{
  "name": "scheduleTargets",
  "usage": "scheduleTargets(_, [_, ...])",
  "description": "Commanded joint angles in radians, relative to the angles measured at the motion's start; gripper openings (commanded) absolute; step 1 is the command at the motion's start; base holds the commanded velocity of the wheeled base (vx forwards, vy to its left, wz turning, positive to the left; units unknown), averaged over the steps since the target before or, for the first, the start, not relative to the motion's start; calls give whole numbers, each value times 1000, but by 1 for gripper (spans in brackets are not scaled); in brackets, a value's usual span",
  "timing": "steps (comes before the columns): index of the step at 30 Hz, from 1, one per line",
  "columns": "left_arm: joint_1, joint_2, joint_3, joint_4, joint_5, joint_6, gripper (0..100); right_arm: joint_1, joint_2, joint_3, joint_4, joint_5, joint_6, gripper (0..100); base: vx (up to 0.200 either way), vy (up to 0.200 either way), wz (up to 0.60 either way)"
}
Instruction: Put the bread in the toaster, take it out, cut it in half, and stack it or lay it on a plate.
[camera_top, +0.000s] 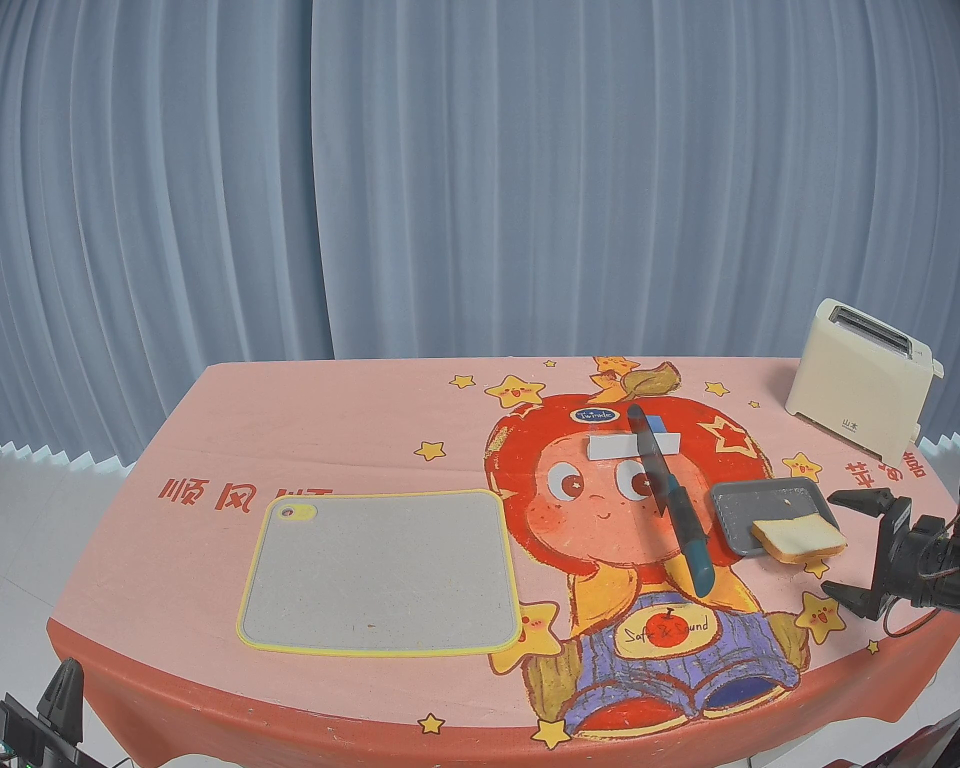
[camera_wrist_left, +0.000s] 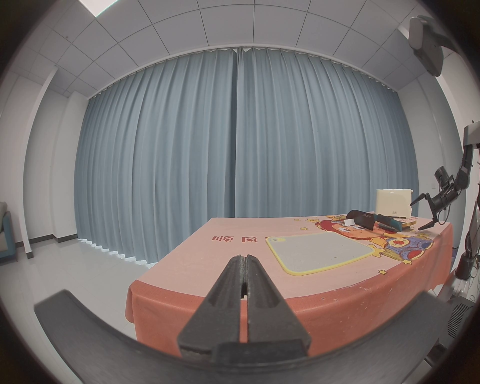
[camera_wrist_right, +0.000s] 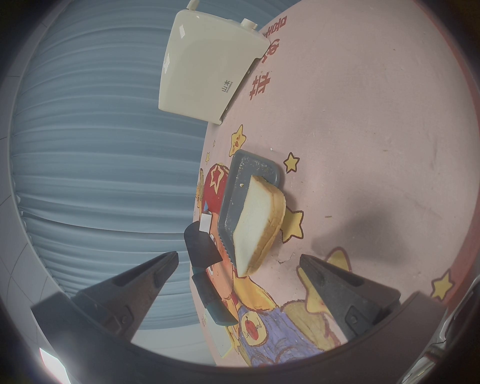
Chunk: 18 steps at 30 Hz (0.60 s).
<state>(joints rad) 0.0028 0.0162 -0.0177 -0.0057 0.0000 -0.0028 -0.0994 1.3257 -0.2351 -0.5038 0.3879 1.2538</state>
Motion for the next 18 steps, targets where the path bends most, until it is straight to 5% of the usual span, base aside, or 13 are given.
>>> scheduleTargets(1, [0, -16, 18, 0, 0, 0, 0, 0, 44, -4, -9, 0, 4, 100, 0, 0, 0])
scheduleTargets(6, [0, -16, 18, -2, 2, 0, 0, 0, 64, -7, -48, 0, 41, 100, 0, 0, 0])
scheduleTargets(18, [0, -16, 18, 0, 0, 0, 0, 0, 113, -26, -97, -1, 41, 100, 0, 0, 0])
